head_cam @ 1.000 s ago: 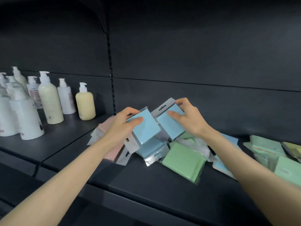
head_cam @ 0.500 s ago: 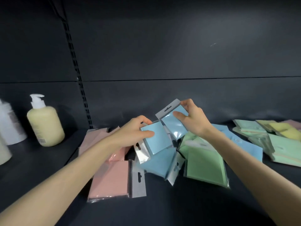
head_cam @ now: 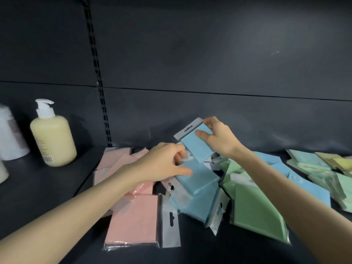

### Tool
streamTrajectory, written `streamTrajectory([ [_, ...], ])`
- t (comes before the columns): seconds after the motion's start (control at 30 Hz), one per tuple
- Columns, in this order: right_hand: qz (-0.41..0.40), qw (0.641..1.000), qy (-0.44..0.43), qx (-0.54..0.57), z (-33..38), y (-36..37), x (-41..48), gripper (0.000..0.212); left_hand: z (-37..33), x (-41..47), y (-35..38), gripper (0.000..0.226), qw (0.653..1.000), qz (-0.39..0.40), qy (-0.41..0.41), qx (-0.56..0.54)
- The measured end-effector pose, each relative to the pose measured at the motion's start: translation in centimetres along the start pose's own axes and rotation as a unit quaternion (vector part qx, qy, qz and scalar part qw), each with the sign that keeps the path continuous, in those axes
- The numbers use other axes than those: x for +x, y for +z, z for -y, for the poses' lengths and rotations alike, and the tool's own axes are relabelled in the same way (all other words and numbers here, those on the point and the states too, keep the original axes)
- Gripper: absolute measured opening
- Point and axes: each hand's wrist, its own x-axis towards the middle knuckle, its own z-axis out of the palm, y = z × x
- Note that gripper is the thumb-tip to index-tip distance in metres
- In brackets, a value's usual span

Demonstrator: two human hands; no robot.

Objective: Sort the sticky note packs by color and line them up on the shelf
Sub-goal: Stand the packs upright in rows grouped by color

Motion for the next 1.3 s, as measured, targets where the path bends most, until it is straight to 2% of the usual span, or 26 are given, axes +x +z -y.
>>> streamTrajectory([
  [0.1,0.061,0.997,0.008,-0.045,0.0,1.0,0.3,0.051,0.2,-0.4,-0.7,0.033,0.999,-0.04,0.012,-0.01],
  [0.2,0.101,0.992,0.006,-0.079,-0.1,1.5,0.3,0.047,0.7,-0.9,-1.2,0.029,0.998,-0.047,0.01,-0.035],
  [0.33,0.137,0.983,-0.007,-0.123,0.0,1.6,-0.3,0.04,1.5,-1.6,-1.9,0.028,0.998,-0.065,0.01,0.002],
  [0.63,0.116,0.981,-0.109,-0.115,3.8,1.6,-1.4,0.041,4.9,-4.7,-4.6,0.031,0.99,-0.125,-0.057,0.015],
  [0.8,0.152,0.974,-0.132,-0.108,6.9,3.9,-2.1,0.042,7.8,-6.2,-6.0,0.036,0.989,-0.113,-0.092,0.005],
  [1.1,0.177,0.981,-0.066,-0.05,9.6,7.6,-2.7,0.04,11.5,-6.7,-7.0,0.034,0.993,-0.022,-0.081,-0.078],
  [1.3,0.186,0.982,-0.033,-0.009,9.9,8.8,-2.7,0.04,13.0,-6.2,-6.7,0.031,0.986,-0.066,-0.083,-0.129],
])
